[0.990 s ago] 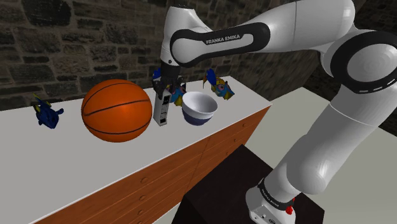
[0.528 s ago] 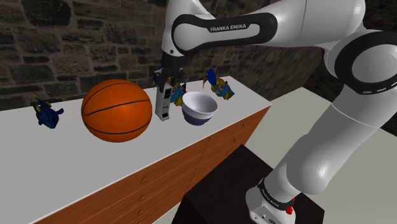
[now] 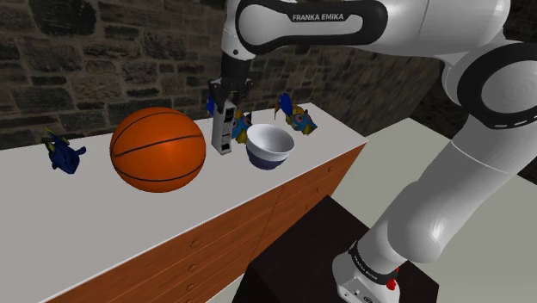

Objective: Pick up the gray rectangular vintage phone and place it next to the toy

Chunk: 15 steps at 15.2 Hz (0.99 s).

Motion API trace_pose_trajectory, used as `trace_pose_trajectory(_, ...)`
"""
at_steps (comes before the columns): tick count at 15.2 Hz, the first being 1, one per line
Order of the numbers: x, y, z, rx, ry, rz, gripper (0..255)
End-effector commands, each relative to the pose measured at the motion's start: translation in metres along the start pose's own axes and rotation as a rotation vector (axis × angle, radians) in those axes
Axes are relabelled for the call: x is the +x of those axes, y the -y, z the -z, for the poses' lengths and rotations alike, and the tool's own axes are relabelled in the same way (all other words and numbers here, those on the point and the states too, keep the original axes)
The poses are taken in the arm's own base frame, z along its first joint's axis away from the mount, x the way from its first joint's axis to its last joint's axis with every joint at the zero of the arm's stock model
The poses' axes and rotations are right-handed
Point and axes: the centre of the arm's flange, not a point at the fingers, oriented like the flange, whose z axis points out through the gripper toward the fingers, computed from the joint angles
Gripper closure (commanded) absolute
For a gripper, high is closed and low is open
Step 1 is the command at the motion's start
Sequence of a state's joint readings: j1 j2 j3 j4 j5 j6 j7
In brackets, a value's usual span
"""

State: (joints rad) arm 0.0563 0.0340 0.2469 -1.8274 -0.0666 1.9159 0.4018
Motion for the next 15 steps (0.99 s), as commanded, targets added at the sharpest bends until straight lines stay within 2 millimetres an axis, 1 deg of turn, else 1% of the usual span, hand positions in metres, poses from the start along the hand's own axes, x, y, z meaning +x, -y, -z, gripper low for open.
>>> trace_pose_trajectory(1,0.000,0.001,0.011,0.000,0.000,0.000,255)
trace_pose_trajectory(15,0.005,-0.001,0.085,0.000,0.000,0.000,255)
